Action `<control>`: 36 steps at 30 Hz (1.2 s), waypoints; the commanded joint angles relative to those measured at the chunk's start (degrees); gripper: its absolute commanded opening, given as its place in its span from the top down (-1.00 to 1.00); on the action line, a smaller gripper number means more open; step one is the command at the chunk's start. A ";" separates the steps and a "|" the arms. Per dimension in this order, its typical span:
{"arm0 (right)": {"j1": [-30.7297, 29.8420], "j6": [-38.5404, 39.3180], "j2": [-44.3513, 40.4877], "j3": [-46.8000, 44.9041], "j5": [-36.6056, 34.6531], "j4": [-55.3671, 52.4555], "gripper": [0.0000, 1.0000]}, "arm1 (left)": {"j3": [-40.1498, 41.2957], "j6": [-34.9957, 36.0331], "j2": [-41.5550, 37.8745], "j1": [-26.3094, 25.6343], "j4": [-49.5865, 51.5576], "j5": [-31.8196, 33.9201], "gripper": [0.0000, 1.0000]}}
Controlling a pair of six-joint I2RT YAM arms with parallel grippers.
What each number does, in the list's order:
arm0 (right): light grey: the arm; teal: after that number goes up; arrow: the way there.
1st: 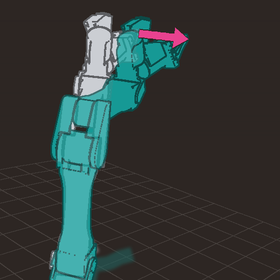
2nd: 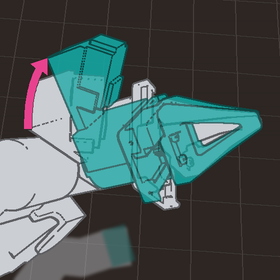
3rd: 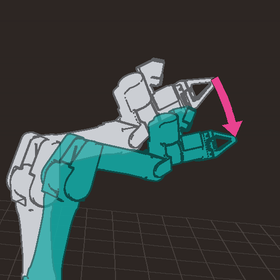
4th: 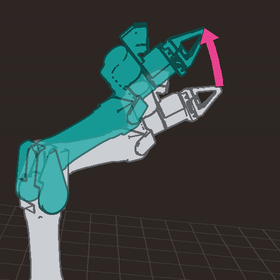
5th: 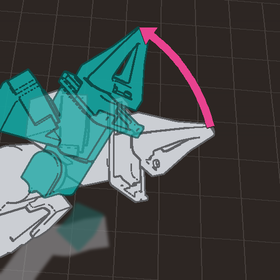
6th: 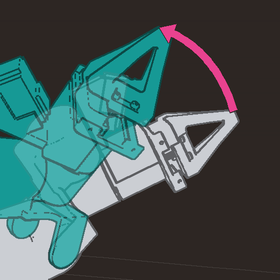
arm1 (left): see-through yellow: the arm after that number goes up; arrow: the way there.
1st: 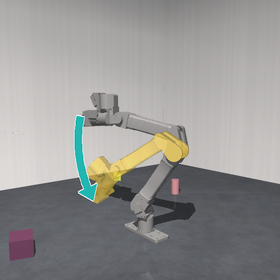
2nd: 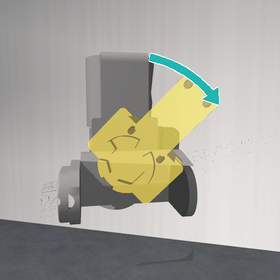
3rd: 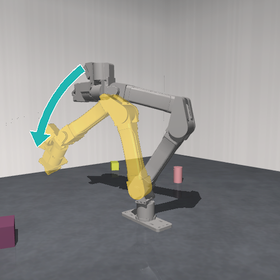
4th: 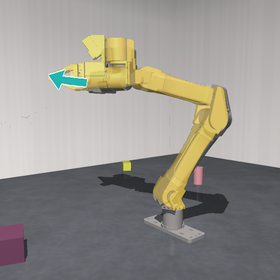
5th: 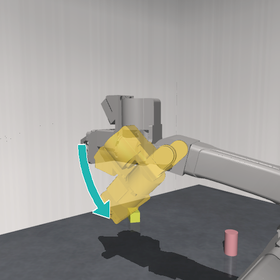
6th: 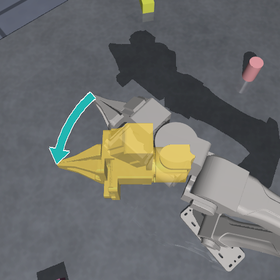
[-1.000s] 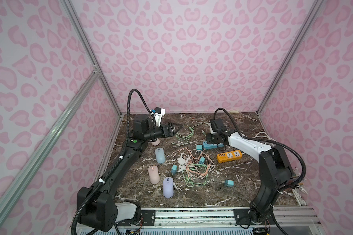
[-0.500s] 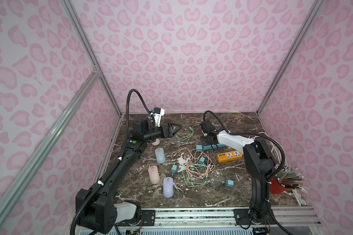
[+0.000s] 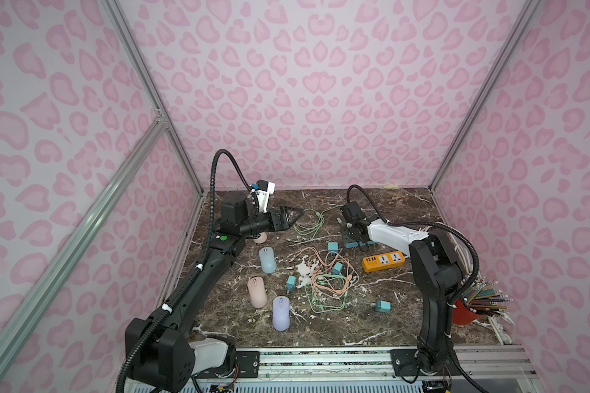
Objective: Unplug the wireless mouse
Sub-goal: Move the socket to the center of the board.
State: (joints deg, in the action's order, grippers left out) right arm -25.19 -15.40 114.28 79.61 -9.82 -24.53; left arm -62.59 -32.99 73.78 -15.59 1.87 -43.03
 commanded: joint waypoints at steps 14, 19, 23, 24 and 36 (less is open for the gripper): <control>2.96 -1.63 -3.71 -5.44 -4.20 -1.39 0.23 | -0.73 1.08 0.01 0.08 0.48 -0.22 -0.99; 2.65 -2.04 -8.44 -8.81 -4.57 -0.36 0.20 | -2.82 3.73 -0.08 0.05 4.88 -0.22 -0.99; 0.01 -2.62 -14.70 -12.33 -5.33 0.20 0.21 | -3.09 5.67 -1.20 0.06 8.94 0.48 -0.99; -0.92 -2.75 -16.25 -13.19 -4.56 0.36 0.22 | -3.07 6.06 -1.56 0.04 10.03 0.78 -0.99; -14.59 0.08 -31.02 -26.71 7.67 2.30 -0.13 | 1.43 4.32 -5.35 -2.15 18.59 3.65 -0.99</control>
State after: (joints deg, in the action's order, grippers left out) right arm -37.93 -15.40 85.73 55.37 -2.57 -22.79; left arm -61.84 -28.32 69.12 -16.78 17.89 -40.45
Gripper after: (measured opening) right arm 0.569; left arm 0.997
